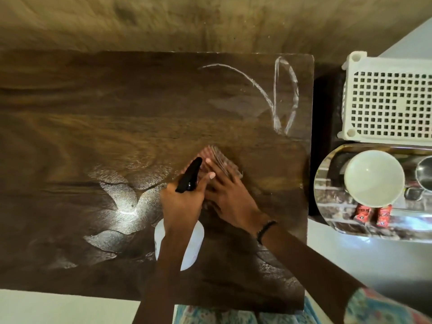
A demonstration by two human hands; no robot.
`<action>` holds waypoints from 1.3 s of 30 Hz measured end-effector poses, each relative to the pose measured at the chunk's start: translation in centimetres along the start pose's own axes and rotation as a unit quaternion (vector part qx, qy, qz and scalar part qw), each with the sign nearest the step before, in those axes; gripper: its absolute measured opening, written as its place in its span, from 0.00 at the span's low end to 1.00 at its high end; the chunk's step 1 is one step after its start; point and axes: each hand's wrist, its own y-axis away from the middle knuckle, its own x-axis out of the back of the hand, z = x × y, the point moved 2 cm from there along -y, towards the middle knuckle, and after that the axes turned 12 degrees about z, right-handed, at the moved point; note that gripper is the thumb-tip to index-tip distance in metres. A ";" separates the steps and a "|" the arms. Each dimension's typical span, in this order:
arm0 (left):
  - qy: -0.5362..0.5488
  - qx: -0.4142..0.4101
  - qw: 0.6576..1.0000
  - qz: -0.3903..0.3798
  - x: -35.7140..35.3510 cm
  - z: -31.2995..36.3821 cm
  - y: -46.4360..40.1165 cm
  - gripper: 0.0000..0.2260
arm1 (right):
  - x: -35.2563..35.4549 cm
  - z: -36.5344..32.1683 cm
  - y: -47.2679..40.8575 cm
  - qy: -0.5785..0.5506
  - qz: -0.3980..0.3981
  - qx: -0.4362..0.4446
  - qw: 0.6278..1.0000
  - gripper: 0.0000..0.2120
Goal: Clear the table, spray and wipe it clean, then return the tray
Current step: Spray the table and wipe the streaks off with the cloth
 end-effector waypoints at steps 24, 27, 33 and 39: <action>-0.113 -0.056 0.987 -0.101 -6.7 5.2 1.7 0.25 | 4.5 8.0 6.9 0.006 0.053 -0.195 0.979 0.36; -0.138 -0.106 0.976 -0.130 -9.2 6.7 2.7 0.28 | 4.5 8.1 7.1 -0.008 0.065 -0.221 0.973 0.36; -0.240 -0.149 0.943 -0.177 -11.9 8.5 3.4 0.27 | 4.0 7.8 7.2 -0.004 0.106 -0.250 0.962 0.36; -0.247 -0.166 0.940 -0.165 -12.2 8.7 2.2 0.26 | 4.0 7.9 6.8 -0.022 0.112 -0.272 0.956 0.35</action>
